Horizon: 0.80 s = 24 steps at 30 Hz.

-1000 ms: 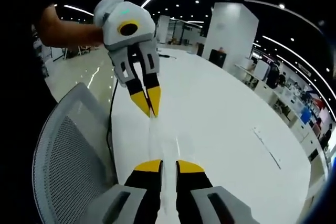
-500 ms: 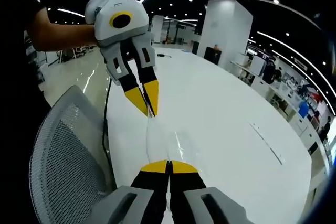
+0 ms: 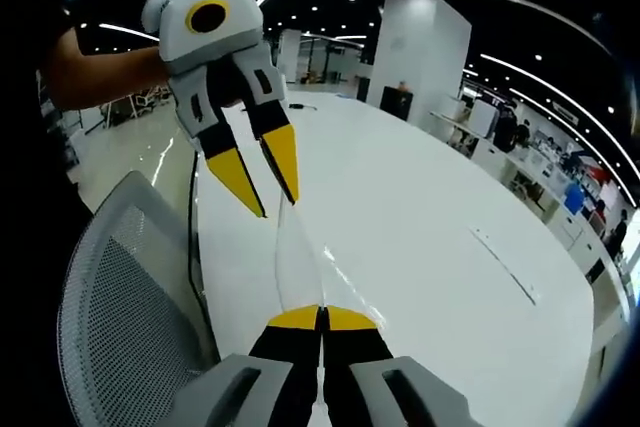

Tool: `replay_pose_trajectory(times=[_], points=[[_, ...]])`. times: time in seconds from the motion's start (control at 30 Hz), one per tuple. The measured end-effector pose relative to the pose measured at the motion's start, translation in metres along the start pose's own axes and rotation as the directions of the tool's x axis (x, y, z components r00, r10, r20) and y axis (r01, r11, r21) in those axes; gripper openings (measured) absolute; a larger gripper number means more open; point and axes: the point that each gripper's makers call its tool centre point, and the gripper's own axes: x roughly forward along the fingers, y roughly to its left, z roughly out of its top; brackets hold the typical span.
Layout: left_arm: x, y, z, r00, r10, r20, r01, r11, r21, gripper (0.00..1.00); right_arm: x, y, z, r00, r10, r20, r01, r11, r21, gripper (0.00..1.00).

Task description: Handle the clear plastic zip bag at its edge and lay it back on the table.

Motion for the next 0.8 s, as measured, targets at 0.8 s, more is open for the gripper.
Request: replay_pose_trajectory(times=[0.8], points=[[0.038, -0.017, 0.003, 0.997, 0.012, -0.072, -0.005, 0.995, 0.102, 0.1, -0.003, 0.001, 0.015, 1.0, 0.001, -0.002, -0.001, 0.999, 0.052, 0.0]])
